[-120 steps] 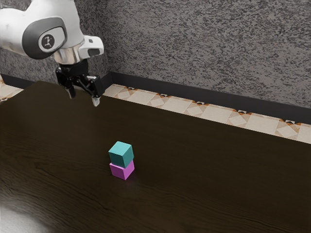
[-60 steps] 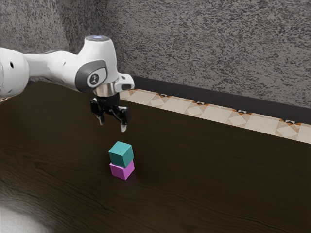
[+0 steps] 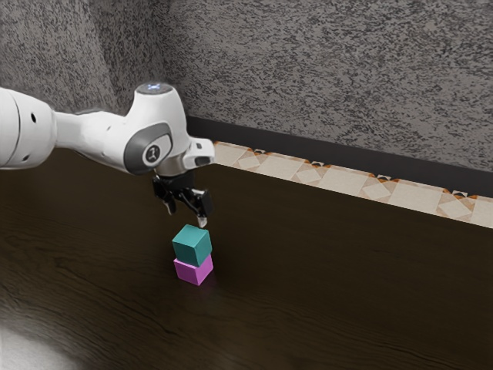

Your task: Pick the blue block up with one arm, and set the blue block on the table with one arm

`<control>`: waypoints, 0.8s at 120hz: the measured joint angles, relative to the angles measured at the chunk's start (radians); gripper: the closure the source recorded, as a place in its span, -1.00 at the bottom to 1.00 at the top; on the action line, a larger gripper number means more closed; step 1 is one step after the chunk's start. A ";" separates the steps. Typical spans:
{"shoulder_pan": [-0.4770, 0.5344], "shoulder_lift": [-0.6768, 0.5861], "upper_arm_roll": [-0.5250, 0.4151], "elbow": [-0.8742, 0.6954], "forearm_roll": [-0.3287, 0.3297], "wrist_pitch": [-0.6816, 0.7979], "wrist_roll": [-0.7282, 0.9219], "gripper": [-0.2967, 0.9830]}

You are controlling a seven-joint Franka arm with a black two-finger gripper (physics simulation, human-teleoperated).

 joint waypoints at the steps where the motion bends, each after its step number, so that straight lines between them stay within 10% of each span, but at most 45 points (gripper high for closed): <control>1: 0.000 -0.001 0.000 -0.002 -0.002 0.001 0.004 -0.54; 96: -0.002 -0.005 -0.002 -0.077 -0.105 0.032 0.133 -0.54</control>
